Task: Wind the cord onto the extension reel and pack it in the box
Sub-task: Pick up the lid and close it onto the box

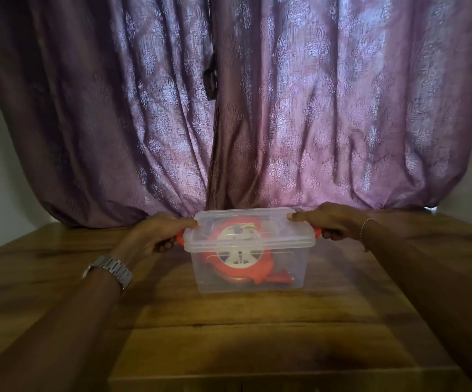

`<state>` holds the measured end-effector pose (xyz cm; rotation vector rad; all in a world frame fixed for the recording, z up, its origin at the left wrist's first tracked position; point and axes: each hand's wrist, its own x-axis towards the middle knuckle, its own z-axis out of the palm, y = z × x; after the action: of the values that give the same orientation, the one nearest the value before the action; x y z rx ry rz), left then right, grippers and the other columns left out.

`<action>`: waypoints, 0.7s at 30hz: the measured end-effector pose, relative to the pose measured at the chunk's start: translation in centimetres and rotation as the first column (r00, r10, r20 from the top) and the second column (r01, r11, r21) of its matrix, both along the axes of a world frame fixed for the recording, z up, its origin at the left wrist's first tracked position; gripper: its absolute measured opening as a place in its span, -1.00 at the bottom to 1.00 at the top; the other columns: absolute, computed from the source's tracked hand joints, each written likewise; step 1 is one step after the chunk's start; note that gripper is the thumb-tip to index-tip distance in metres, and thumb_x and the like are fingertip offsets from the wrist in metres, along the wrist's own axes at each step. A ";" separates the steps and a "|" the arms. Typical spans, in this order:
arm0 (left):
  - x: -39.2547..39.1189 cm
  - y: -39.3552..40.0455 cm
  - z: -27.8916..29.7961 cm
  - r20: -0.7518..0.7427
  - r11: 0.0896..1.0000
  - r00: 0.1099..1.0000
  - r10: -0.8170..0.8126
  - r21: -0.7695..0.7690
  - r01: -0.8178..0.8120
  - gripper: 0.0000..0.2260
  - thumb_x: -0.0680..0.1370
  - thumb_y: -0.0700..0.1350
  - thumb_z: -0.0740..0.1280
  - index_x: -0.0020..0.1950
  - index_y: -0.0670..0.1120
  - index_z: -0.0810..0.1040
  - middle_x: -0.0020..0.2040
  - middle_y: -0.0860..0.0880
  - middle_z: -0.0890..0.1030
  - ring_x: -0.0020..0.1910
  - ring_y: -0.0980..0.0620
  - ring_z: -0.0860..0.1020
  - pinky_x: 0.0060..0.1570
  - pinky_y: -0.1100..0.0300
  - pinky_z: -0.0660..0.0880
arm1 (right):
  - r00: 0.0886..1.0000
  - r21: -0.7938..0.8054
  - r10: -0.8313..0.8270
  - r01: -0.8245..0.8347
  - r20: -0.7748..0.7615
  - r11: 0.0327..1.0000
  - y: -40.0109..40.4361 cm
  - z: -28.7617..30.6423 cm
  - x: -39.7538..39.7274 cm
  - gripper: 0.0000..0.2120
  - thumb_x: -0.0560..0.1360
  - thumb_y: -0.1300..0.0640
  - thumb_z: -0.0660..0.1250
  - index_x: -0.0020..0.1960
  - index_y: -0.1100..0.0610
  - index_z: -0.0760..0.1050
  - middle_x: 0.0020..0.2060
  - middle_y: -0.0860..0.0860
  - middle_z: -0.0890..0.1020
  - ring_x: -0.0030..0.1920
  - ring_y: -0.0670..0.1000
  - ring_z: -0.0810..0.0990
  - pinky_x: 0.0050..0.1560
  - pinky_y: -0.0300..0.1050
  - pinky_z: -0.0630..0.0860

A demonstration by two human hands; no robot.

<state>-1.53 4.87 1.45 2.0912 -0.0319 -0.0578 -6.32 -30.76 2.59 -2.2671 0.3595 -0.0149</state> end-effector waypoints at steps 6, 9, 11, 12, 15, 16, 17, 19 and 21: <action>-0.2 -0.7 0.4 -0.035 0.997 0.999 0.001 0.074 0.002 -0.69 0.50 0.12 0.45 -0.28 -0.08 0.53 -0.57 -0.01 0.37 -0.63 0.10 0.26 -0.52 0.34 0.14 | 1.000 0.027 -0.001 0.002 -0.020 1.000 -0.3 -0.4 0.6 -0.45 0.27 -0.38 0.42 -0.27 0.13 0.47 -0.62 -0.02 0.34 -0.65 -0.07 0.18 -0.53 -0.34 0.13; -0.1 -0.7 0.6 -0.043 0.994 0.999 -0.001 0.112 0.006 -0.70 0.52 0.13 0.41 -0.22 -0.09 0.54 -0.56 -0.02 0.37 -0.62 0.09 0.25 -0.52 0.34 0.13 | 0.999 0.016 0.005 -0.004 -0.036 1.000 -0.3 -0.3 0.8 -0.49 0.33 -0.34 0.41 -0.29 0.12 0.43 -0.64 -0.02 0.32 -0.65 -0.08 0.18 -0.55 -0.34 0.12; -0.1 -0.8 0.5 -0.026 0.992 1.000 0.000 0.127 0.003 -0.70 0.54 0.12 0.39 -0.23 -0.09 0.55 -0.56 -0.01 0.36 -0.61 0.09 0.24 -0.53 0.34 0.13 | 0.999 0.021 0.017 -0.016 -0.049 1.000 -0.1 -0.2 0.9 -0.50 0.37 -0.32 0.39 -0.30 0.12 0.41 -0.64 -0.02 0.31 -0.65 -0.08 0.17 -0.55 -0.34 0.12; -0.1 -1.0 0.4 0.001 0.992 1.000 -0.001 0.127 0.001 -0.70 0.54 0.10 0.39 -0.25 -0.10 0.54 -0.57 -0.01 0.36 -0.62 0.09 0.24 -0.54 0.34 0.13 | 0.999 0.020 0.025 -0.024 -0.044 1.000 0.0 0.0 0.9 -0.52 0.39 -0.29 0.39 -0.32 0.12 0.41 -0.64 -0.02 0.31 -0.64 -0.07 0.17 -0.55 -0.34 0.11; 0.0 -1.6 0.5 0.121 0.988 0.993 -0.008 0.156 -0.011 -0.68 0.55 -0.03 0.39 -0.37 -0.12 0.49 -0.60 -0.03 0.39 -0.67 0.07 0.27 -0.58 0.34 0.17 | 0.998 -0.100 0.040 -0.035 0.043 0.994 0.5 0.6 1.0 -0.54 0.44 -0.20 0.38 -0.37 0.16 0.43 -0.66 -0.01 0.36 -0.68 -0.05 0.22 -0.57 -0.35 0.17; 0.0 -1.7 0.6 0.123 0.986 0.992 -0.020 0.168 -0.001 -0.67 0.56 -0.05 0.38 -0.38 -0.13 0.48 -0.62 -0.03 0.39 -0.68 0.07 0.27 -0.60 0.35 0.17 | 0.997 -0.148 0.053 -0.043 0.060 0.988 0.7 0.7 0.9 -0.54 0.46 -0.19 0.36 -0.38 0.17 0.45 -0.66 -0.01 0.39 -0.69 -0.04 0.24 -0.57 -0.35 0.19; -0.1 -1.7 0.6 0.105 0.985 0.994 -0.033 0.174 0.014 -0.66 0.57 -0.05 0.37 -0.37 -0.13 0.48 -0.64 -0.02 0.38 -0.71 0.08 0.26 -0.62 0.37 0.16 | 0.996 -0.173 0.061 -0.050 0.059 0.984 0.8 1.0 0.8 -0.53 0.47 -0.19 0.35 -0.38 0.18 0.45 -0.66 0.00 0.41 -0.70 -0.03 0.25 -0.58 -0.35 0.20; -0.5 -1.5 0.7 0.091 0.984 0.995 -0.035 0.177 0.019 -0.67 0.58 -0.04 0.37 -0.34 -0.15 0.48 -0.67 -0.01 0.36 -0.73 0.10 0.25 -0.65 0.38 0.15 | 0.996 -0.200 0.067 -0.052 0.065 0.978 1.0 1.1 0.5 -0.50 0.47 -0.21 0.34 -0.40 0.18 0.46 -0.66 0.01 0.44 -0.71 -0.02 0.28 -0.59 -0.36 0.22; -0.7 -1.7 0.7 0.116 0.986 0.993 -0.006 0.165 -0.013 -0.69 0.58 -0.04 0.38 -0.32 -0.14 0.49 -0.64 -0.01 0.37 -0.70 0.09 0.27 -0.63 0.35 0.17 | 0.990 -0.294 0.070 -0.031 0.125 0.955 1.3 0.8 0.3 -0.47 0.47 -0.23 0.32 -0.43 0.19 0.49 -0.66 0.00 0.49 -0.69 -0.04 0.37 -0.57 -0.33 0.29</action>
<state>-2.22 3.20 2.11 2.2586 -0.0970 0.0654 -5.98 -29.44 3.39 -2.5497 0.2396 -0.2057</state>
